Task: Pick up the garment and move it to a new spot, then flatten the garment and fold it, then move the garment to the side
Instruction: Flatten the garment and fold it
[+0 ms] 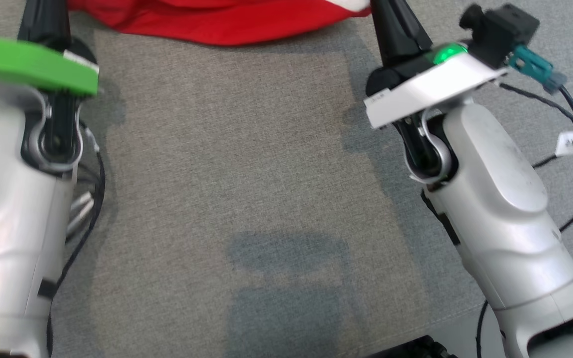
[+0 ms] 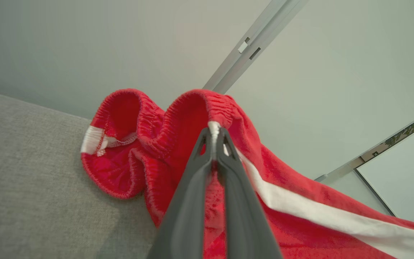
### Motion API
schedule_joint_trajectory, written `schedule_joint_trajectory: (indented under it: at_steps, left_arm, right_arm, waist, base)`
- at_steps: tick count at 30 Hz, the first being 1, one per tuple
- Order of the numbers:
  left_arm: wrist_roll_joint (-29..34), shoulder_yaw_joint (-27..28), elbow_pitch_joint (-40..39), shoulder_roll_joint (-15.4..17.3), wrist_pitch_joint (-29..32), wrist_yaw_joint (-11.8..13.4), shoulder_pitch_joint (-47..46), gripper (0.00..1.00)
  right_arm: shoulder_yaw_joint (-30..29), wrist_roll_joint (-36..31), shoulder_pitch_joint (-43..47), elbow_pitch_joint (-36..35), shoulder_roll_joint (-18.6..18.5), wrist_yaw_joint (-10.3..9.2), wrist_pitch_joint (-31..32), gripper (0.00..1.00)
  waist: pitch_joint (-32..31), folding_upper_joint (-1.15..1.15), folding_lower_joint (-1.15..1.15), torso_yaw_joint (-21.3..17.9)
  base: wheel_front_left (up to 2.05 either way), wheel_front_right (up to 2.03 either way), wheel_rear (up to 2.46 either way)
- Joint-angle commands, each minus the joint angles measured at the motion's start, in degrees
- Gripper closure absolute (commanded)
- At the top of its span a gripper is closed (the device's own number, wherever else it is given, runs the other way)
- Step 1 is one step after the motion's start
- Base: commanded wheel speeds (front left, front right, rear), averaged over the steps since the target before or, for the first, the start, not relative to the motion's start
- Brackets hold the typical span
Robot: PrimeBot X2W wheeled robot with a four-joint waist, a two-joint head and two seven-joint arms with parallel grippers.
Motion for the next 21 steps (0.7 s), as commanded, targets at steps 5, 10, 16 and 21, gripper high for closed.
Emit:
schedule_joint_trajectory:
  at_steps: [5,10,16,21]
  left_arm:
    - [-2.71,0.13,-10.48,3.9,-2.85,-0.19,11.6,1.0]
    - [-1.99,0.82,-18.52,3.26,-3.72,-0.19,22.49,1.0]
    - [1.94,5.25,-26.31,-1.38,-3.76,-0.16,34.84,1.0]
    - [5.12,7.6,-32.2,-5.94,-3.79,-0.15,44.29,1.0]
  right_arm:
    - [-3.18,-2.26,8.14,-6.47,-2.26,0.0,-0.16,1.0]
    - [-5.79,-3.92,16.65,-11.49,-3.74,0.0,-0.18,1.0]
    - [-9.07,-4.17,27.65,-16.7,-4.44,-0.02,-0.18,1.0]
    - [-11.43,-4.23,36.11,-21.41,-4.0,-0.05,-0.18,1.0]
  waist:
    - [-3.08,0.0,-0.01,2.38]
    - [-6.04,0.0,-0.01,4.07]
    - [-10.89,0.0,-0.01,5.25]
    - [-15.89,0.0,-0.01,5.34]
  base:
    - [0.0,0.0,0.0]
    - [0.0,0.0,0.0]
    - [0.0,0.0,0.0]
    - [0.0,0.0,0.0]
